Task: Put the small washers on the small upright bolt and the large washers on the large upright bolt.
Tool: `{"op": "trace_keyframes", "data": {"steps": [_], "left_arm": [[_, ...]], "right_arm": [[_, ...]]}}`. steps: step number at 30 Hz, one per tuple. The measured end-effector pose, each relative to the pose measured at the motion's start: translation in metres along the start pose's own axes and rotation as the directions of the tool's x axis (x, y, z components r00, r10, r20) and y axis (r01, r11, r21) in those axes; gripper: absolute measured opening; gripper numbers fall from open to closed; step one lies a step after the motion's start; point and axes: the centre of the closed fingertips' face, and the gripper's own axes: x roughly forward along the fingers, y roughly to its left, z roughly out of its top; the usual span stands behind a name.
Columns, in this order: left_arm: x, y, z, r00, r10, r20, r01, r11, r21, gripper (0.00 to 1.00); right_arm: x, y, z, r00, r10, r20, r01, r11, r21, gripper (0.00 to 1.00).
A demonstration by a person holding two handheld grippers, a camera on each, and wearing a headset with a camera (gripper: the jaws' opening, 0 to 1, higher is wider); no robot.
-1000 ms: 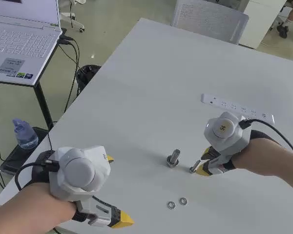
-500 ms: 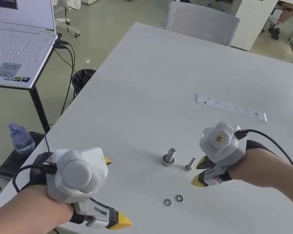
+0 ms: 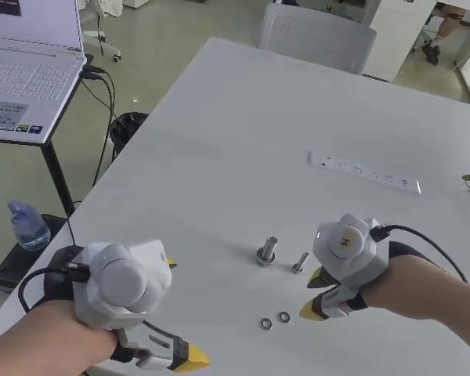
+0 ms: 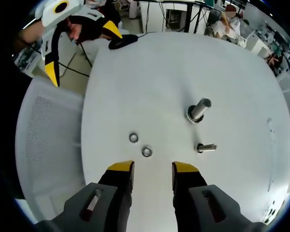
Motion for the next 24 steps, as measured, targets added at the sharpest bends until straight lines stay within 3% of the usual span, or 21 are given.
{"op": "trace_keyframes", "data": {"steps": [6, 10, 24], "left_arm": [[0.000, 0.003, 0.002, 1.0000, -0.002, 0.000, 0.002, 1.000, 0.006, 0.87], [0.000, 0.002, 0.002, 1.0000, -0.006, 0.000, 0.006, 1.000, 0.006, 0.87], [-0.001, 0.004, -0.002, 0.9998, -0.018, 0.003, 0.018, 1.000, 0.010, 0.86]], "right_arm": [[0.016, 0.010, -0.003, 1.0000, -0.007, 0.006, 0.007, 1.000, -0.018, 0.32], [0.023, 0.011, -0.003, 0.9998, -0.012, 0.018, 0.012, 1.000, 0.006, 0.31], [0.049, 0.009, -0.004, 0.9989, -0.044, 0.014, 0.045, 0.999, -0.013, 0.30]]}}
